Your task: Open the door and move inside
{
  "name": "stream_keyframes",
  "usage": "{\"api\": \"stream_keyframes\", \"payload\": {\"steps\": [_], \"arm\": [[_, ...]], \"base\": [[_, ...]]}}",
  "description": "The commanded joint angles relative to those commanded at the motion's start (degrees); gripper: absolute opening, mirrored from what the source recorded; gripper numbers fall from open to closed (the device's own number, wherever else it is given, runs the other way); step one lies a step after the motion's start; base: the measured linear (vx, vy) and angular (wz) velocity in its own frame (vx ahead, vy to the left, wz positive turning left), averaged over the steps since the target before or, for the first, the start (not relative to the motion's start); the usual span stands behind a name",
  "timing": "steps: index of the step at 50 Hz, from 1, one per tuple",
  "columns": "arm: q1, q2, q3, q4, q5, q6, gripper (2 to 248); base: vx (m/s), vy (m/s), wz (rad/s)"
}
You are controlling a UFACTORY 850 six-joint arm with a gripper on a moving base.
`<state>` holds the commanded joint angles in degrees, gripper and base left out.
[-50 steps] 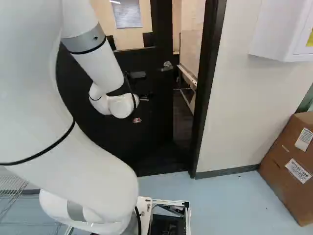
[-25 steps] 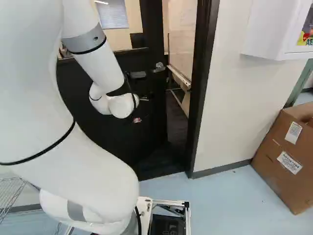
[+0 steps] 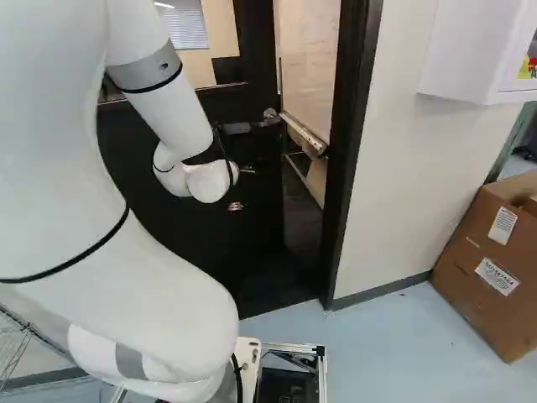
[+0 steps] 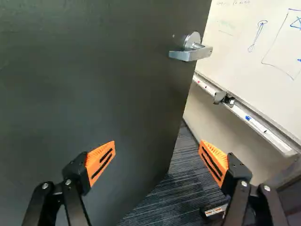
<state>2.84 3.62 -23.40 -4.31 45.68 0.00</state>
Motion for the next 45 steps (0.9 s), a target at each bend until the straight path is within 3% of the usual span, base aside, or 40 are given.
{"api": "stream_keyframes", "payload": {"steps": [45], "arm": [[0.00, 0.00, 0.00, 0.00, 0.00, 0.00, 247]], "base": [[0.078, 0.076, -0.018]]}}
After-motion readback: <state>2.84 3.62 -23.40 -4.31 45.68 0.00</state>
